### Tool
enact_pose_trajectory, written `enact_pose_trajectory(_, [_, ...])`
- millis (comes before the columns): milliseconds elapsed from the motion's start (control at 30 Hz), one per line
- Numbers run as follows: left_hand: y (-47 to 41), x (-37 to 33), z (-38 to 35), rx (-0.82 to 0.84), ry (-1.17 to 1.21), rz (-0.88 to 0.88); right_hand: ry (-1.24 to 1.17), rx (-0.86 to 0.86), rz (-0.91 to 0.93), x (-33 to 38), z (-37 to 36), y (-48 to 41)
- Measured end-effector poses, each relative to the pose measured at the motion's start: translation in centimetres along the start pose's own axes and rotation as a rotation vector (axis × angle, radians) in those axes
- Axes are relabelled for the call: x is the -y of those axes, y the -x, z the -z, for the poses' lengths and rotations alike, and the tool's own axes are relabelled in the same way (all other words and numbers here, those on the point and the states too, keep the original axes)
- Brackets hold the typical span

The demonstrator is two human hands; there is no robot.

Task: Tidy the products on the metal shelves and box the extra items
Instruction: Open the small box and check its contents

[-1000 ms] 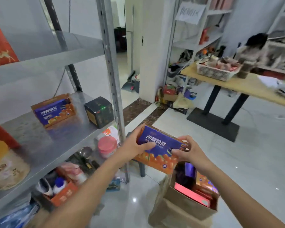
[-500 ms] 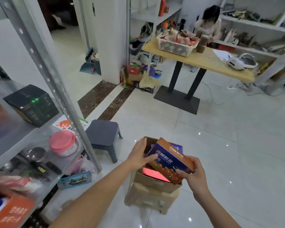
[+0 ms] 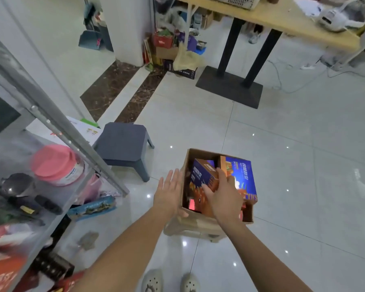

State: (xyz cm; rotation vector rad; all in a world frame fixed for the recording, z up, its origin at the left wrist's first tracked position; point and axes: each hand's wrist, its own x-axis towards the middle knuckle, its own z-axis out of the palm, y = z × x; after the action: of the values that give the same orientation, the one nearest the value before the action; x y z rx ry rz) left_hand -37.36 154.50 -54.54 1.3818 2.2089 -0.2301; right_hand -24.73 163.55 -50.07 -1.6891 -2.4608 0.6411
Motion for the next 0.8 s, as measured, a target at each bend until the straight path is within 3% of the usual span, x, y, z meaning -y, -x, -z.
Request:
enact_pose_trajectory(100, [-0.7,0.3,-0.6,-0.011,-0.059,-0.032,0.223,0.101,0.07,1.5,-1.2,-3.5])
enact_pose_trajectory(233, [-1.7,1.0,-2.1,-0.027,-0.1,-0.045,0.602,0.134,0.327,1.9,-3.4,-7.0])
enact_pose_trajectory(367, [-2.6,1.6,-3.4,-0.001,-0.1,-0.051,0.866,0.297,0.364,-0.7,-6.1,-7.3])
enact_pose_trajectory(467, [-2.2,2.8,-3.4,-0.033,-0.176,-0.008,0.842,0.248,0.409,-0.8,-6.0,-6.7])
enact_pose_trajectory(600, [1.3,5.1,-0.9,-0.203,-0.114,0.245,0.726,0.149,0.541,2.7,-1.6,-7.5])
enact_pose_trajectory(800, [12.6,12.1,8.8,-0.547,-0.051,0.67,0.589,-0.013,0.995,18.6,6.7,-6.2])
